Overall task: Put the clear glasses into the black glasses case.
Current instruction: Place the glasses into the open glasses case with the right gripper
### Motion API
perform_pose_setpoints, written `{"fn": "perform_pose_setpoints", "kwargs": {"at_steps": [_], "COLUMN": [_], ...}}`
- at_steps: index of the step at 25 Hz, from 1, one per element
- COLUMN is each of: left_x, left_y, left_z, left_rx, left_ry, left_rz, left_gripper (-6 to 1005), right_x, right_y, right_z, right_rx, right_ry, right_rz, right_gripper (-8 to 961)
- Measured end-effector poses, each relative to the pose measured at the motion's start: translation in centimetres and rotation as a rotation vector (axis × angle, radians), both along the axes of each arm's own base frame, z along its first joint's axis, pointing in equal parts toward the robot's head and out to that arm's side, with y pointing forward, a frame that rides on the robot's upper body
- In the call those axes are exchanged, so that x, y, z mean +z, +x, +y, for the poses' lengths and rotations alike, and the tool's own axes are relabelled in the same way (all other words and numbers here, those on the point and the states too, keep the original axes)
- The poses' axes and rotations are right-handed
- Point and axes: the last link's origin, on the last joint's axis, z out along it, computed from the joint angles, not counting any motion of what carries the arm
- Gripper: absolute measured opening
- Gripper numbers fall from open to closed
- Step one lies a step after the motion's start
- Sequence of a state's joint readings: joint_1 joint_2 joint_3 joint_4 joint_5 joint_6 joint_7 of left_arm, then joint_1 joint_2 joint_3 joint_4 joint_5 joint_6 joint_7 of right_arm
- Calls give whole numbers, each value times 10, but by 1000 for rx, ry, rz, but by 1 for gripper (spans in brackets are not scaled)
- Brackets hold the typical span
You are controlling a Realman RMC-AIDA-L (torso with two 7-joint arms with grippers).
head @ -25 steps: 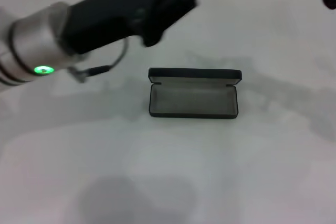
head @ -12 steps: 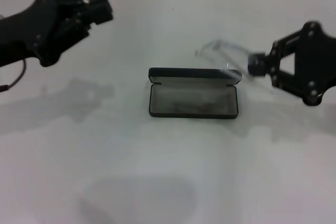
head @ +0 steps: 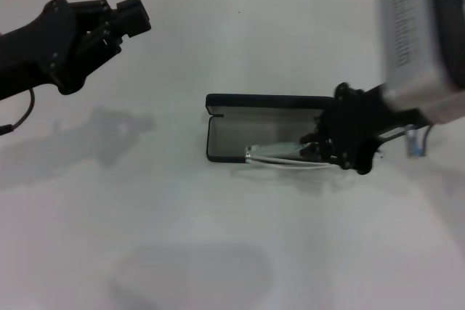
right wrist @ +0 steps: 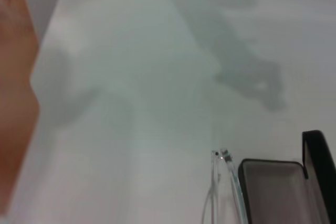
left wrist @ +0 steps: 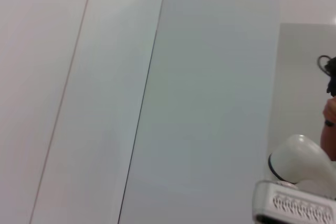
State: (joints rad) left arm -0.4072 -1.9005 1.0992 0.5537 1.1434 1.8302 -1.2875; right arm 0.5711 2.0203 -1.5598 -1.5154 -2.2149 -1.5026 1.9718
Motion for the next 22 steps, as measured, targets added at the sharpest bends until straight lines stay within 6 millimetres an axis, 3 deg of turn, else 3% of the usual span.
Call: {"fn": "perform_pose_setpoints", "kwargs": {"at_steps": [5,11,17,22], "left_x": [1,1,1,1], "left_y": [-3,-5,-5,-6], "left_z": [2,2,2,1], "left_rx": [26,43,46,49], "left_ry": [32,49,51,51], "left_rz": [-15,-26,-27,-29], "left_gripper": [96,98,100,102], "right_x": [-42,-63,-77,-77], "right_y": [-15,-19,-14,-9], "right_z": [4,0,0,3], "right_rx": [88,136,162,161], "right_ry": [102,163,217,242], "right_rz": [-151,-187,-183,-186], "right_gripper": [72,74,75,76]}}
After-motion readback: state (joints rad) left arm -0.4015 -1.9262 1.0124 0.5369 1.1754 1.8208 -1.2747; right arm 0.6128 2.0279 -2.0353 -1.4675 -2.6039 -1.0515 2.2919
